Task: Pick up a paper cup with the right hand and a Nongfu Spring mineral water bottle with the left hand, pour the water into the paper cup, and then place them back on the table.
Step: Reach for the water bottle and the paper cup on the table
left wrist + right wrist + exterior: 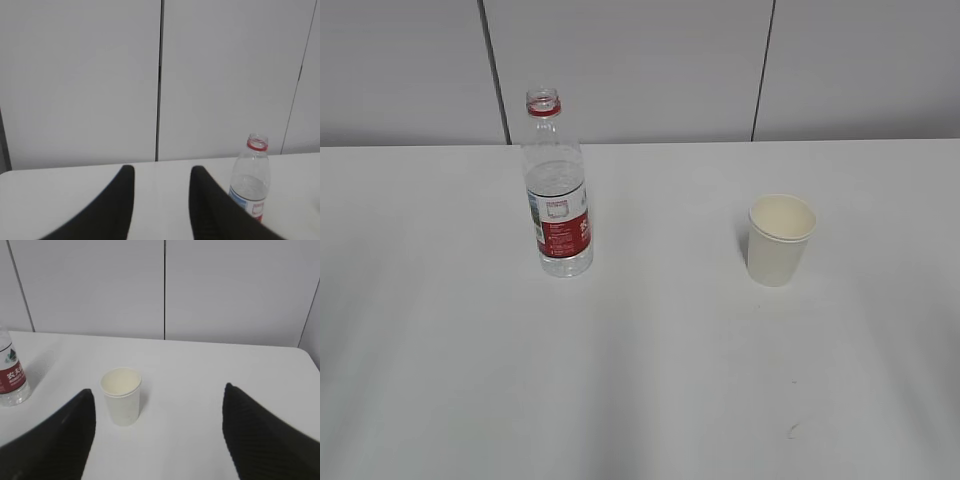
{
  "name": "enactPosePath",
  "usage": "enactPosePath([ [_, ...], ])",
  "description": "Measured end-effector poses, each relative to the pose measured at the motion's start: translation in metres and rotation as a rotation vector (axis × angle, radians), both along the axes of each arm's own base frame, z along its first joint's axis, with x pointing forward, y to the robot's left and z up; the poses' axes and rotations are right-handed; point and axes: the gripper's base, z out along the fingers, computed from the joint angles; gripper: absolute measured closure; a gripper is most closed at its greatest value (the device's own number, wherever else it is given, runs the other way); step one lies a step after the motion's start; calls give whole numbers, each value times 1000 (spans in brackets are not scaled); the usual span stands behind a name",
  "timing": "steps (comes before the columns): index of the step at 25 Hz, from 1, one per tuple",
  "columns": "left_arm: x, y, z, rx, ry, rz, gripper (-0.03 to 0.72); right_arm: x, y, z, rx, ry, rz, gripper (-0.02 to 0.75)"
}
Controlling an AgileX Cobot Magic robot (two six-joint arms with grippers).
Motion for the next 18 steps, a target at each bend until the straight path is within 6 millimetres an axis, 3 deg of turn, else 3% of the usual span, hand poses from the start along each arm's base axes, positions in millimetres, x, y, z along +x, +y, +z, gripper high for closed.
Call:
enactPosePath([
  [9,57,-15,-53,69,-8,-64,449,29,-2,-46,17,4,-42,149],
  [18,106,-27,-82,87,31,-107,449,57,-5,-66,10,46,-77,149],
])
